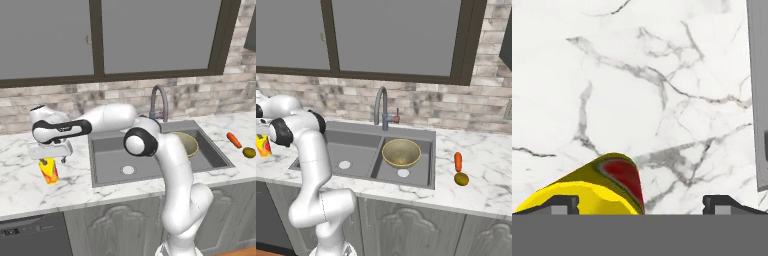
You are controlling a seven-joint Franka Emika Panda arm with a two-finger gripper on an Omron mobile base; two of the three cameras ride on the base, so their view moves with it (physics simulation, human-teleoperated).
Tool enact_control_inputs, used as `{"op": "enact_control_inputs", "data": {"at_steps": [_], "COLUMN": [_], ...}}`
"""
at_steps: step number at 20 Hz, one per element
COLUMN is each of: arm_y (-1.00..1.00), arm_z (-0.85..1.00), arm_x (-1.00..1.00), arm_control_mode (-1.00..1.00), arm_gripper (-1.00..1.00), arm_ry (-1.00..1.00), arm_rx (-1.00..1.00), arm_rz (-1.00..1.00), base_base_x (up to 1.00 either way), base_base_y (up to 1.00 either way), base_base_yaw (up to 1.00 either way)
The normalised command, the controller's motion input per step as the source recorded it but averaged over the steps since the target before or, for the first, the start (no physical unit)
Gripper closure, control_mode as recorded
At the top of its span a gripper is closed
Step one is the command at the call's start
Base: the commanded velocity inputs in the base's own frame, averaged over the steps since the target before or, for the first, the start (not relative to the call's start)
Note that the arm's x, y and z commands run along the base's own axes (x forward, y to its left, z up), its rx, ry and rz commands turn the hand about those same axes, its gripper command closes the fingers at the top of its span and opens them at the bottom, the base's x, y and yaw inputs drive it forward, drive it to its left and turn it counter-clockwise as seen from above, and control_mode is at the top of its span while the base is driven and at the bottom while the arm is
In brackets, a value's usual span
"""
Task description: Remove the carrot and orange from the sink. Then move the bowl and cup from the counter to the sink for washing.
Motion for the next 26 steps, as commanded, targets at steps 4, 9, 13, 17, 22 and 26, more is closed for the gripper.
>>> {"op": "enact_control_inputs", "data": {"at_steps": [4,9,13,17,22,26], "arm_y": [0.05,-0.01,-0.02,-0.18,-0.31,-0.36], "arm_z": [-0.09,-0.11,-0.13,-0.07,-0.01,0.13], "arm_x": [-0.19,-0.23,-0.23,-0.13,-0.08,-0.17], "arm_control_mode": [-1.00,-1.00,-1.00,-1.00,-1.00,-1.00], "arm_gripper": [-1.00,-1.00,1.00,1.00,1.00,1.00], "arm_ry": [0.00,0.01,0.01,0.01,0.00,0.00], "arm_rx": [0.00,0.00,0.00,0.00,0.00,0.00], "arm_rz": [-0.02,-0.04,-0.06,-0.09,-0.11,-0.10], "base_base_x": [0.00,0.00,0.00,0.00,0.00,0.00], "base_base_y": [0.00,0.00,0.00,0.00,0.00,0.00], "base_base_yaw": [0.00,0.00,0.00,0.00,0.00,0.00]}}
